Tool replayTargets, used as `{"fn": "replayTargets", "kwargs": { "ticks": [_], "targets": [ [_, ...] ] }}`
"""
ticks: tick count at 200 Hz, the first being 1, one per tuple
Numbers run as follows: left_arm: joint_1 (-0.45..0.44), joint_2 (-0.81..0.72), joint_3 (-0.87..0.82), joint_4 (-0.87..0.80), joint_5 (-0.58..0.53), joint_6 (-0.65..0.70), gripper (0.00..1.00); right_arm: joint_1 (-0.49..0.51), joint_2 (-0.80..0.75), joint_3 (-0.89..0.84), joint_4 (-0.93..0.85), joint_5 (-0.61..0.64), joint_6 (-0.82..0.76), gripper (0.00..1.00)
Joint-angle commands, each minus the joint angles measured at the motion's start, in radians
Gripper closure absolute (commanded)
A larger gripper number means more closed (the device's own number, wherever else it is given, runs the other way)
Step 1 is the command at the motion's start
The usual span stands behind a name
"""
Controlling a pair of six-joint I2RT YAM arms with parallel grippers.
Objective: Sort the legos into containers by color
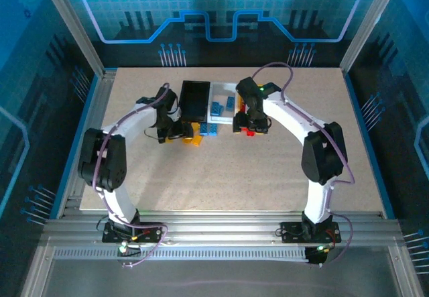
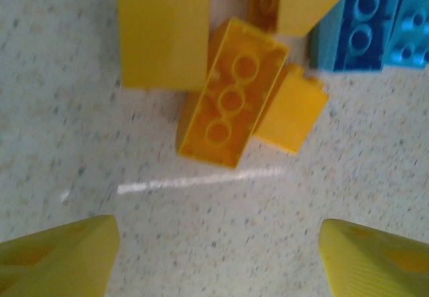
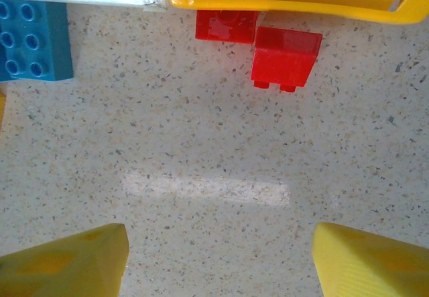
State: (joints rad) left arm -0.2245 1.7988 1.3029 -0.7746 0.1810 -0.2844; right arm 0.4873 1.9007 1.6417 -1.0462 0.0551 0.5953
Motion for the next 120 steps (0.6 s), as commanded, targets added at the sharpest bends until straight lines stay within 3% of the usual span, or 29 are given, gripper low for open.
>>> {"fn": "replayTargets", "kwargs": {
  "ticks": [1, 120],
  "targets": [
    [0.005, 0.054, 0.056, 0.01, 0.024, 0.027, 0.22, -0.023, -0.049, -0.031, -0.006, -0.027, 0.014, 0.26],
    [-0.035, 0.238, 0.177, 0.022, -0.004, 0.003, 0.32, -0.108, -0.082, -0.099, 0.012, -0.088, -0.015, 0.26]
  ]
}}
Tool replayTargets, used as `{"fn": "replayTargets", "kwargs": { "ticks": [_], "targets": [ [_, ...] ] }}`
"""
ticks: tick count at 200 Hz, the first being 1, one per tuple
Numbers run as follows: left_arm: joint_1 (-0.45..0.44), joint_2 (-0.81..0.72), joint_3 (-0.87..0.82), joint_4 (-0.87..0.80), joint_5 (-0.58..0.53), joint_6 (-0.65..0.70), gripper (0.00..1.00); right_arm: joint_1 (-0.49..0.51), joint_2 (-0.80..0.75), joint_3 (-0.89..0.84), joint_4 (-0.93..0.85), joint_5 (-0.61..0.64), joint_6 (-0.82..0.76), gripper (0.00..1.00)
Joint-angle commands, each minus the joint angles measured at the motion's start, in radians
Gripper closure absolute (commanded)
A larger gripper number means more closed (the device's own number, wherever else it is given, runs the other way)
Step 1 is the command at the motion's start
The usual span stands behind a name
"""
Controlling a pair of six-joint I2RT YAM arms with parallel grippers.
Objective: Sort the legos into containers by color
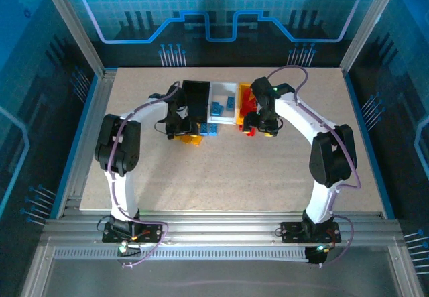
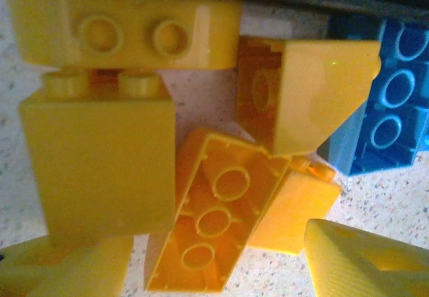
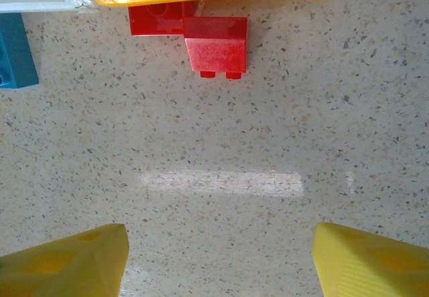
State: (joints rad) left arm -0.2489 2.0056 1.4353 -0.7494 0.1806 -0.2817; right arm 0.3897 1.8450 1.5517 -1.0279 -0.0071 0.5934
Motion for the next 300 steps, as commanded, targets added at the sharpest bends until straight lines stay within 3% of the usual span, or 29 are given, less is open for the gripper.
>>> {"fn": "replayTargets", "kwargs": {
  "ticks": [1, 35, 73, 141, 169, 199, 257, 300],
  "targets": [
    [-0.01, 0.033, 0.045, -0.003, -0.004, 0.0, 0.32, -0.011, -0.027, -0.009, -0.006, -0.026, -0.013, 0.26],
    [-0.012, 0.048, 0.054, -0.007, -0.034, -0.008, 0.42, -0.014, -0.015, -0.007, -0.006, -0.036, -0.021, 0.26],
    [-0.012, 0.038, 0.039, -0.016, -0.064, -0.018, 0.44, -0.016, 0.002, -0.007, 0.002, -0.048, -0.024, 0.26],
    [-0.007, -0.036, -0.094, -0.001, -0.104, -0.018, 0.57, -0.004, 0.016, -0.033, 0.035, -0.078, 0.001, 0.26],
    [-0.007, -0.068, -0.134, 0.007, -0.108, -0.026, 0.69, 0.007, 0.017, -0.028, 0.034, -0.074, 0.002, 0.26],
    [-0.007, -0.129, -0.171, 0.009, -0.101, -0.047, 0.7, 0.015, 0.016, -0.029, 0.035, -0.073, 0.003, 0.26],
    [-0.007, -0.294, -0.186, -0.013, 0.03, -0.139, 0.7, 0.018, -0.018, -0.06, 0.047, -0.066, 0.002, 0.26],
    [-0.025, -0.301, -0.038, 0.042, 0.162, -0.25, 0.69, -0.014, -0.088, -0.135, 0.091, -0.073, 0.002, 0.26]
  ]
}}
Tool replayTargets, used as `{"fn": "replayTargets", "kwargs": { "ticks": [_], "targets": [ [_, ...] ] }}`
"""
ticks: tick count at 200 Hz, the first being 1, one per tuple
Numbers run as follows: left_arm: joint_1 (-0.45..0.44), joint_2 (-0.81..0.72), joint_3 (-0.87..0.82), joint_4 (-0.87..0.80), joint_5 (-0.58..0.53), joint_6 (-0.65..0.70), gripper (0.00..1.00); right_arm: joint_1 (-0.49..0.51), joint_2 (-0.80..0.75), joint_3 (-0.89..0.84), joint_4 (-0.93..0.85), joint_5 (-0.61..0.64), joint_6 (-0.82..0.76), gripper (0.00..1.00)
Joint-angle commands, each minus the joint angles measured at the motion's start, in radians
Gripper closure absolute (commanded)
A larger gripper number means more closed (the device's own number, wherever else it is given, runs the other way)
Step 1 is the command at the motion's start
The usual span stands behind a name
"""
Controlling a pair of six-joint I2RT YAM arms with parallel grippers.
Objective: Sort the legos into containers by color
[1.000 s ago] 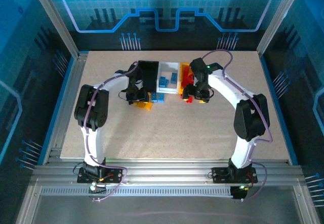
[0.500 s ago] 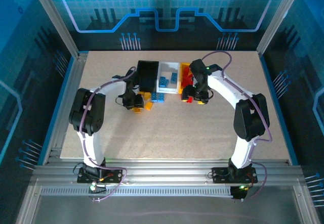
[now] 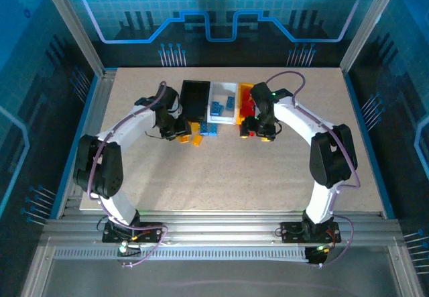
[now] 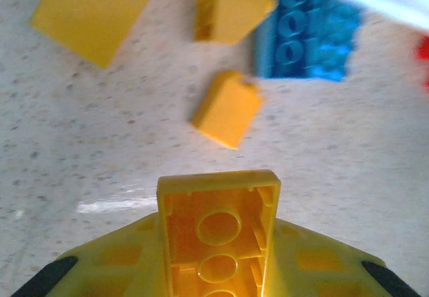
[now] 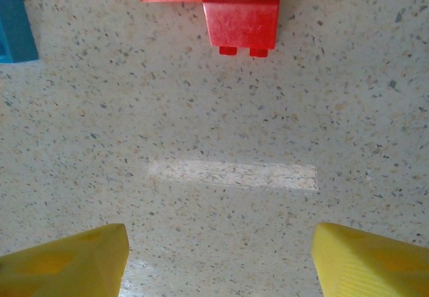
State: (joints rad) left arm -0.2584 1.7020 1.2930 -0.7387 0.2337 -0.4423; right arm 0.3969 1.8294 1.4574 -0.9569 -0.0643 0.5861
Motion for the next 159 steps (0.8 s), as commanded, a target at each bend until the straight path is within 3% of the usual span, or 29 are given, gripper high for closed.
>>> {"fn": "replayTargets", "kwargs": {
  "ticks": [1, 63, 103, 159],
  "targets": [
    [-0.016, 0.005, 0.109, 0.033, 0.11, -0.092, 0.69, -0.023, -0.075, -0.043, 0.021, -0.016, 0.009, 0.26],
    [-0.097, 0.299, 0.449, 0.16, 0.154, -0.22, 0.68, -0.082, -0.188, -0.132, 0.051, -0.062, -0.037, 0.26],
    [-0.128, 0.481, 0.684, 0.158, 0.17, -0.283, 0.68, -0.113, -0.24, -0.183, 0.037, -0.068, -0.077, 0.26],
    [-0.069, 0.555, 0.834, 0.076, 0.082, -0.304, 0.68, -0.168, -0.298, -0.267, 0.044, -0.112, -0.106, 0.26]
  ]
}}
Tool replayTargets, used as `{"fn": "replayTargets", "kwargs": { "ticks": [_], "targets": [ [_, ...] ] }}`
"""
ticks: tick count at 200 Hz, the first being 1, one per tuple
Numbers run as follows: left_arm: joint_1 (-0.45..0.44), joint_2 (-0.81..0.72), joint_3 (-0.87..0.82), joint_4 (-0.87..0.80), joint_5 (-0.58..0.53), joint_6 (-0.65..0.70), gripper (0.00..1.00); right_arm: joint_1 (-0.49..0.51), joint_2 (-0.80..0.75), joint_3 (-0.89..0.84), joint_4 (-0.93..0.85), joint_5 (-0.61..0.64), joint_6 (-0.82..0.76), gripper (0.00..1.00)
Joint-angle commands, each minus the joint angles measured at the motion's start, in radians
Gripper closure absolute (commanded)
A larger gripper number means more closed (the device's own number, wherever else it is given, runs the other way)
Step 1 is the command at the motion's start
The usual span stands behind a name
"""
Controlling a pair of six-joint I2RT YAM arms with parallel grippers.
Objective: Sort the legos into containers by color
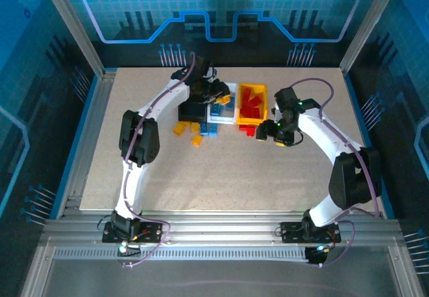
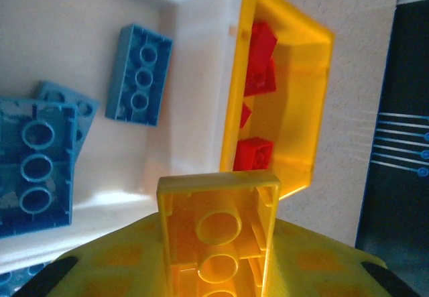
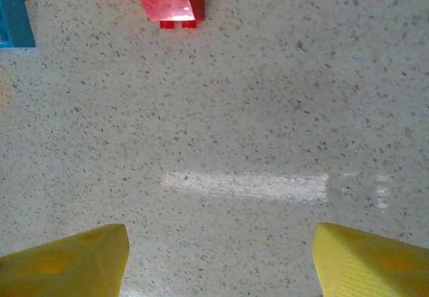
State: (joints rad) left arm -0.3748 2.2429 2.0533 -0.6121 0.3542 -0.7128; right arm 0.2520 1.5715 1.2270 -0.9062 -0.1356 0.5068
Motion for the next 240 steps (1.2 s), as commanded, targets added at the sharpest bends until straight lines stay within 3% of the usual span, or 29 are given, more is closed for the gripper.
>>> {"fn": "replayTargets", "kwargs": {
  "ticks": [1, 53, 97, 168, 212, 240],
  "targets": [
    [0.048, 0.015, 0.076, -0.051, -0.04, -0.034, 0.68, -0.023, -0.04, -0.037, -0.007, -0.041, -0.027, 0.26],
    [0.146, 0.077, 0.159, -0.126, -0.107, -0.018, 0.68, -0.028, -0.029, -0.067, 0.017, -0.067, -0.02, 0.26],
    [0.175, 0.108, 0.179, -0.19, -0.163, 0.032, 0.67, -0.029, -0.009, -0.047, 0.009, -0.049, -0.039, 0.26],
    [0.178, 0.126, 0.189, -0.226, -0.166, 0.053, 0.47, -0.026, 0.032, -0.018, 0.018, -0.068, -0.019, 0.26],
    [0.178, 0.042, 0.142, -0.225, -0.144, 0.093, 0.44, -0.003, 0.033, -0.018, 0.025, -0.064, -0.004, 0.26],
    [0.178, -0.113, -0.03, -0.241, -0.19, 0.205, 0.43, 0.033, 0.043, -0.015, 0.034, -0.06, 0.012, 0.26]
  ]
}}
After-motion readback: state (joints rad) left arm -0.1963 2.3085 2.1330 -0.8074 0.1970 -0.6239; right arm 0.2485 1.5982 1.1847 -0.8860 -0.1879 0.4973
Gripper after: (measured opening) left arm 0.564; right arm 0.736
